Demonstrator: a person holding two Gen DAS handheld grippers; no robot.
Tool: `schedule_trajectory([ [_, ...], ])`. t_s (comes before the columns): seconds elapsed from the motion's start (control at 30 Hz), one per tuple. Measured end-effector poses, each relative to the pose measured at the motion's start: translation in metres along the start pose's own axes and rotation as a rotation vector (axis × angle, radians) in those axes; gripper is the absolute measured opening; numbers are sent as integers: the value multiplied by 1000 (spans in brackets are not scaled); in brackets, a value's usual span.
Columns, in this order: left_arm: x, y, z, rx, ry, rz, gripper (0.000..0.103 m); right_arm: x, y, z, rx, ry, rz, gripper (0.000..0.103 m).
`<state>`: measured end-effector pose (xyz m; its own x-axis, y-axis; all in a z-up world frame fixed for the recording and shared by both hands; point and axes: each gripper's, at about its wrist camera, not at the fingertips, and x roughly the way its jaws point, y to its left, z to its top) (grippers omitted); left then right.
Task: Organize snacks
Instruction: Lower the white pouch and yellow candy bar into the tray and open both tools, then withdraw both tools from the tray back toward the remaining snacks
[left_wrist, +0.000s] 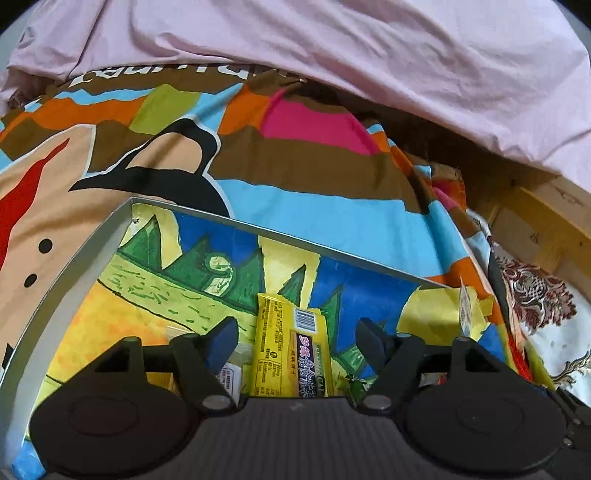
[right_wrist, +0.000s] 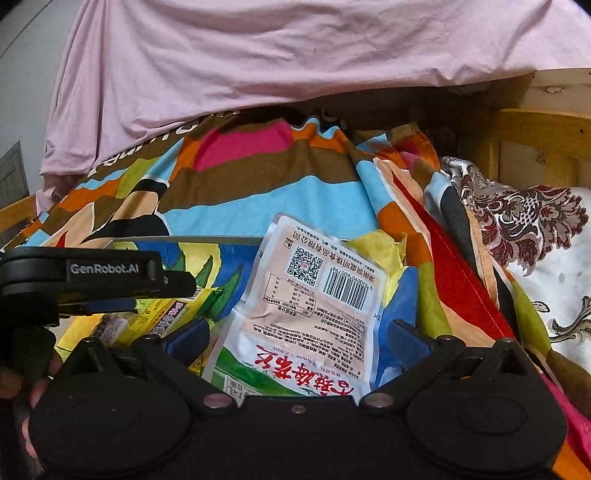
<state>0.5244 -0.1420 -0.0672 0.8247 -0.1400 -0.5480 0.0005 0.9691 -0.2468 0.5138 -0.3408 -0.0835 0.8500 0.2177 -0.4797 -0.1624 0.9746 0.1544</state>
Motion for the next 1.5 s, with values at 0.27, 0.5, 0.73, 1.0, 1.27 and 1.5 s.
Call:
schedule_trajectory([
  [0.27,-24,9,1,-60,-72,6,96,-23,5,11,1,-56,-24,102],
  [0.5,-61,20,7,-131,-109,26,102,-66,14,23,18,-80,-34,102],
  [0.73,-123,28,5,-163,-140,58,102,-129,33,35,-9,-117,-43,102],
  [1.0,-208,40,-12,-162,-182,74,102,-200,61,36,-52,-153,-37,102],
  [1.27,-282,58,-34,-100,-256,120,103,-254,93,14,-90,-187,-14,102],
  [1.5,-326,71,-56,-22,-290,124,103,-289,111,-7,-82,-219,-21,102],
])
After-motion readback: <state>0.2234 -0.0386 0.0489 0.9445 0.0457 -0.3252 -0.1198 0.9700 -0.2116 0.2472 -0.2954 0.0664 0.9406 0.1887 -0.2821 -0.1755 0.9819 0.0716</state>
